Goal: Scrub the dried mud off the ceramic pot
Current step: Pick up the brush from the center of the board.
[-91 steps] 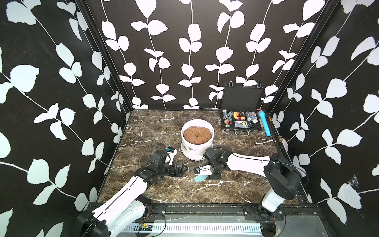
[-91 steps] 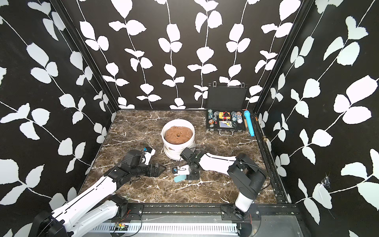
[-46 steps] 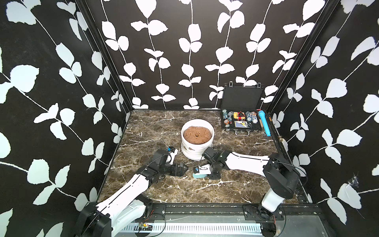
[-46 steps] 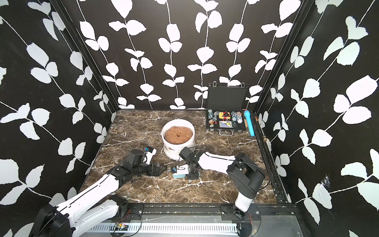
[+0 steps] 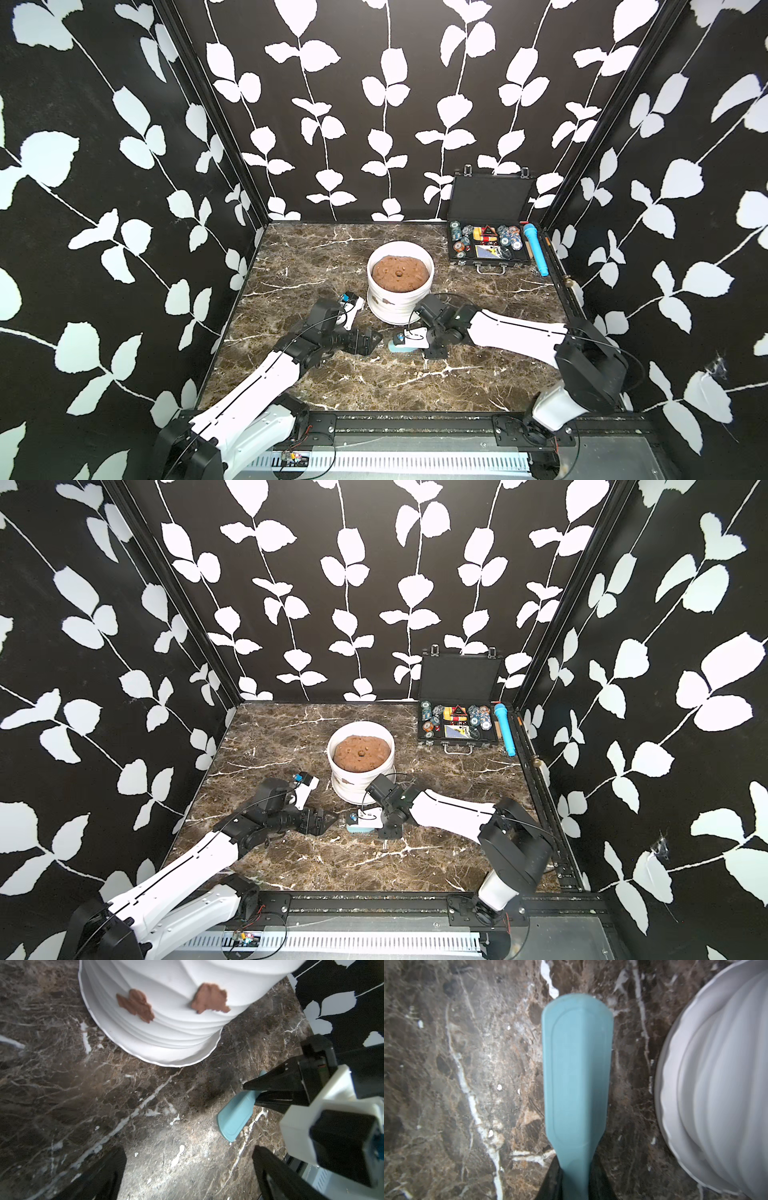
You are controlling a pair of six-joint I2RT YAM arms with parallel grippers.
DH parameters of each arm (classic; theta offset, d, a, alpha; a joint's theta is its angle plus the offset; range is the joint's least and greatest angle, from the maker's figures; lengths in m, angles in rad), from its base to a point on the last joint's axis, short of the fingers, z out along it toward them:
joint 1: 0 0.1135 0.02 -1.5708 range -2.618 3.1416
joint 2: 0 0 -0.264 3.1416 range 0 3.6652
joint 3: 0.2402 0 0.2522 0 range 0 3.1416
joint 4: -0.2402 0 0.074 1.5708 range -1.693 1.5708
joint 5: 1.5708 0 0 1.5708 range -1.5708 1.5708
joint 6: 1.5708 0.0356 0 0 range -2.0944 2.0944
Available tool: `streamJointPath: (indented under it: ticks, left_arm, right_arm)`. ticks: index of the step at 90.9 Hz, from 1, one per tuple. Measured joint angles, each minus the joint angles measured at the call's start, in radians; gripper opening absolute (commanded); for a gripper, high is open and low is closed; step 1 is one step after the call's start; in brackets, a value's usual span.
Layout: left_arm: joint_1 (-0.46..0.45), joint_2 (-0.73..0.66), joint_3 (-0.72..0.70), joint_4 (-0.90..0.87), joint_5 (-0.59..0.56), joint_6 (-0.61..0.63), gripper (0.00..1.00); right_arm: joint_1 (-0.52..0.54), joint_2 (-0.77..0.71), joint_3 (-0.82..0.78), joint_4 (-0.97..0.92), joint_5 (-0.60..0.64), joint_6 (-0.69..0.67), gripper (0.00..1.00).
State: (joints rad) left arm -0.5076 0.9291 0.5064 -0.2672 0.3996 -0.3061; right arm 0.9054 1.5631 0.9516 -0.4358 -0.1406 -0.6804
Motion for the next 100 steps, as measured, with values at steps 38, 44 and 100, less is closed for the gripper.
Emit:
streamJointPath:
  ticks: [38, 44, 100]
  left_arm:
    - [-0.179, 0.137, 0.243, 0.032, -0.052, -0.177, 0.90]
    - [-0.206, 0.137, 0.294, -0.015, -0.088, -0.129, 0.89]
    - [-0.263, 0.005, 0.432, -0.359, -0.167, 0.511, 0.81]
  right_arm:
    - [0.000, -0.246, -0.076, 0.117, 0.196, -0.025, 0.06]
    - [-0.001, -0.278, -0.076, 0.118, 0.210, -0.029, 0.06]
    - [-0.001, -0.361, 0.020, 0.010, 0.122, -0.069, 0.07]
